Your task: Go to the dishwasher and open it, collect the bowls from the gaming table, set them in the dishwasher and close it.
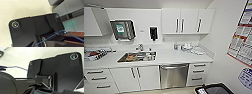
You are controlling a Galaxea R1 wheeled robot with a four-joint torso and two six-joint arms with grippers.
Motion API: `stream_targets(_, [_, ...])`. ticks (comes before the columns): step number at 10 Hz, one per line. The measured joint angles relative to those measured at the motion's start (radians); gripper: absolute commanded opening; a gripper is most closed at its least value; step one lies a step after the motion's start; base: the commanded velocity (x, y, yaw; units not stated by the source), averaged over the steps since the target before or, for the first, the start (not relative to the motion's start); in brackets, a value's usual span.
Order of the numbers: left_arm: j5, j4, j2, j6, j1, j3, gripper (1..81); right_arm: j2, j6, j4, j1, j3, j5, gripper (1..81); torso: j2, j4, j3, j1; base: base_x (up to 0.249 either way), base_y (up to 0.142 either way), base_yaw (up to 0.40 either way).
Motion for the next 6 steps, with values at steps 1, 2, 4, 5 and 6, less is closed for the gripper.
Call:
stream_targets(1, [0.0, 0.0, 0.0, 0.0, 0.0, 0.0, 81.1, 0.0, 0.0, 0.0, 0.005, 0.0, -0.002, 81.1, 0.0, 0.0, 0.0, 0.0, 0.092, 0.0, 0.0])
stream_targets(2, [0.0, 0.0, 0.0, 0.0, 0.0, 0.0, 81.1, 0.0, 0.0, 0.0, 0.005, 0.0, -0.001, 81.1, 0.0, 0.0, 0.0, 0.0, 0.091, 0.0, 0.0])
stream_targets(4, [-0.003, 0.0, 0.0, 0.0, 0.0, 0.0, 81.1, 0.0, 0.0, 0.0, 0.013, 0.0, -0.001, 81.1, 0.0, 0.0, 0.0, 0.0, 0.091, 0.0, 0.0])
stream_targets(5, [-0.011, 0.0, 0.0, 0.0, 0.0, 0.0, 81.1, 0.0, 0.0, 0.0, 0.016, 0.0, -0.001, 81.1, 0.0, 0.0, 0.0, 0.0, 0.092, 0.0, 0.0])
stream_targets(6, [-0.015, 0.0, 0.0, 0.0, 0.0, 0.0, 81.1, 0.0, 0.0, 0.0, 0.019, 0.0, -0.001, 81.1, 0.0, 0.0, 0.0, 0.0, 0.091, 0.0, 0.0])
